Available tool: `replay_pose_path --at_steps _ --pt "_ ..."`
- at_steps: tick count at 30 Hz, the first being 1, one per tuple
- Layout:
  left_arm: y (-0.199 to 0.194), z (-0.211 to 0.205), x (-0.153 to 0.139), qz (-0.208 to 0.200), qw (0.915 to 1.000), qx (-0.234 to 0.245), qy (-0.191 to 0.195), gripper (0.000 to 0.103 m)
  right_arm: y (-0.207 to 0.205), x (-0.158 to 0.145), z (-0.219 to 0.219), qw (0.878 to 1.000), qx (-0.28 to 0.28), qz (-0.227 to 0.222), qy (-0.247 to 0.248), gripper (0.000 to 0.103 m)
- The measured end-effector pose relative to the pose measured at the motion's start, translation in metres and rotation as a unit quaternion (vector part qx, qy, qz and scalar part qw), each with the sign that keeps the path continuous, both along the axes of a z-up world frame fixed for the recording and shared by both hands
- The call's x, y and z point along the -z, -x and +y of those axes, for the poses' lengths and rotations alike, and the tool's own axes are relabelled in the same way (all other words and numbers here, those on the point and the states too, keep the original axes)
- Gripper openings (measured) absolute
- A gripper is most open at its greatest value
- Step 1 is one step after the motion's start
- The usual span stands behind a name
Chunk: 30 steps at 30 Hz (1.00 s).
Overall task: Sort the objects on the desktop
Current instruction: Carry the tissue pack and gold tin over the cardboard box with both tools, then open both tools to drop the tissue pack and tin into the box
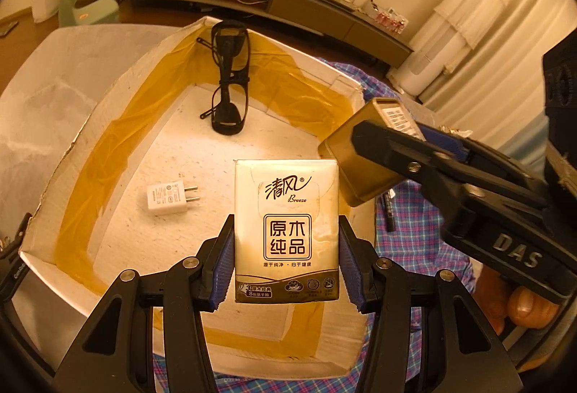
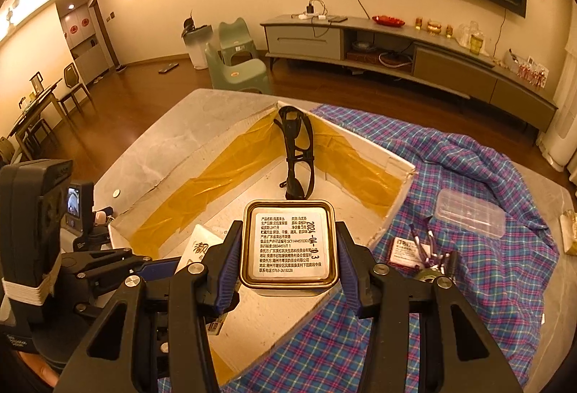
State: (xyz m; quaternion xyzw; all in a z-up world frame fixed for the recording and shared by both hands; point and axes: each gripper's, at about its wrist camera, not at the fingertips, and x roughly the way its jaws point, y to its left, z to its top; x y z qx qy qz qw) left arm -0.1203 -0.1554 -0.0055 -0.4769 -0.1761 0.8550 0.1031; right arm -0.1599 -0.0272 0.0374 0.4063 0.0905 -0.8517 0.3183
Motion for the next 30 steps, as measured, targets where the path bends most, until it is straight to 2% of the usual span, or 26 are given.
replay_pose_path --at_steps 18,25,30 --pt "0.027 -0.011 0.018 -0.059 0.9964 -0.012 -0.059 0.054 0.068 0.037 -0.017 0.998 0.022 -0.065 -0.015 0.05" --pt "0.04 -0.023 0.024 -0.081 0.9923 -0.028 -0.089 0.054 0.09 0.051 -0.033 0.996 0.015 -0.068 -0.05 0.05" --pt "0.049 -0.019 0.03 -0.1 0.9907 -0.023 -0.089 0.055 0.103 0.06 -0.045 0.995 0.008 -0.07 -0.069 0.05"
